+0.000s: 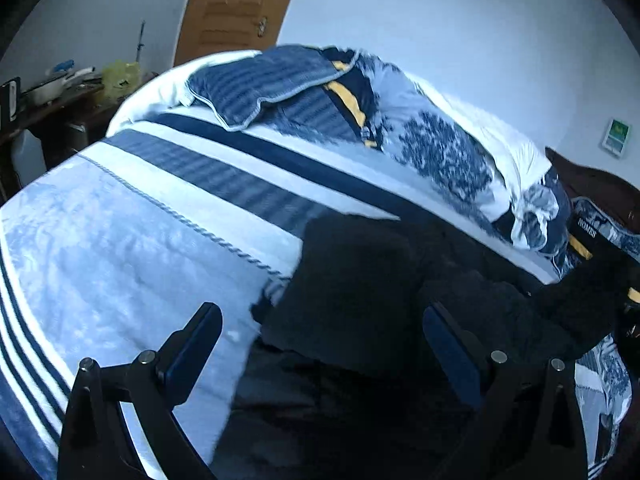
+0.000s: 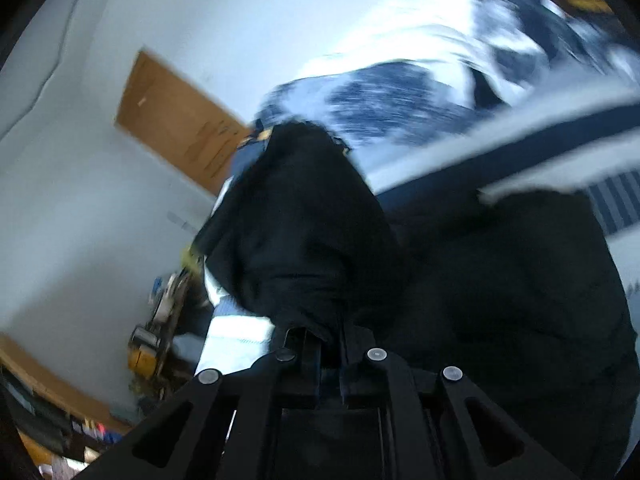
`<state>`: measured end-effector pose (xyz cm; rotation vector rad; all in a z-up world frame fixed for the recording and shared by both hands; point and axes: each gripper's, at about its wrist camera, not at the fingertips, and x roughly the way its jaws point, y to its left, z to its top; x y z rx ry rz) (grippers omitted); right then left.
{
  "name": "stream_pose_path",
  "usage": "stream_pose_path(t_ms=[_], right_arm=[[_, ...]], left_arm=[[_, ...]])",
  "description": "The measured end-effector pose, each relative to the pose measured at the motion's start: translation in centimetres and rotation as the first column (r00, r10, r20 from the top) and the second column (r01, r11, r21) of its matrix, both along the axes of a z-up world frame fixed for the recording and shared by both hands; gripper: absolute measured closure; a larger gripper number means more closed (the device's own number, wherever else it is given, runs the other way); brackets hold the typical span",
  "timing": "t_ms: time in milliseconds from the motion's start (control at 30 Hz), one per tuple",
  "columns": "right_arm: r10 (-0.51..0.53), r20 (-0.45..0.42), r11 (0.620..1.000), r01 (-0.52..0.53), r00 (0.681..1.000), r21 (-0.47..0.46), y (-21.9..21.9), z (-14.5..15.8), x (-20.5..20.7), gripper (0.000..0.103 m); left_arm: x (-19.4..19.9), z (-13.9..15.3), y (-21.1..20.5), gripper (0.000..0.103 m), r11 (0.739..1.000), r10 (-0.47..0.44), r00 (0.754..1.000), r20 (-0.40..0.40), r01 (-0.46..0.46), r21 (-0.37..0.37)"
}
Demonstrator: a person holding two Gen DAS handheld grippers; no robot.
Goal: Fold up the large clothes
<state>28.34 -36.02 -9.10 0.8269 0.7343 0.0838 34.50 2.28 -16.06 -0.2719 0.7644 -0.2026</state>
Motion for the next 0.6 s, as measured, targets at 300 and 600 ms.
stream_pose_path(t_ms=[300, 600], right_arm=[[-0.103, -0.030, 0.961, 0.107, 0.994, 0.255, -7.6, -12.0, -2.7, 0.027], [-0.107, -0.029, 0.963, 0.111, 0.994, 0.244, -9.2, -10.8, -3.6, 0.053]], left_arm=[[-0.6, -0.6, -2.1, 0.003, 0.999, -0.027, 0.997, -0.073, 0.025, -0.021], [3.8, -0.1, -3.7, 0.005, 0.995, 0.084, 0.959, -0.270, -0.068, 0.067]])
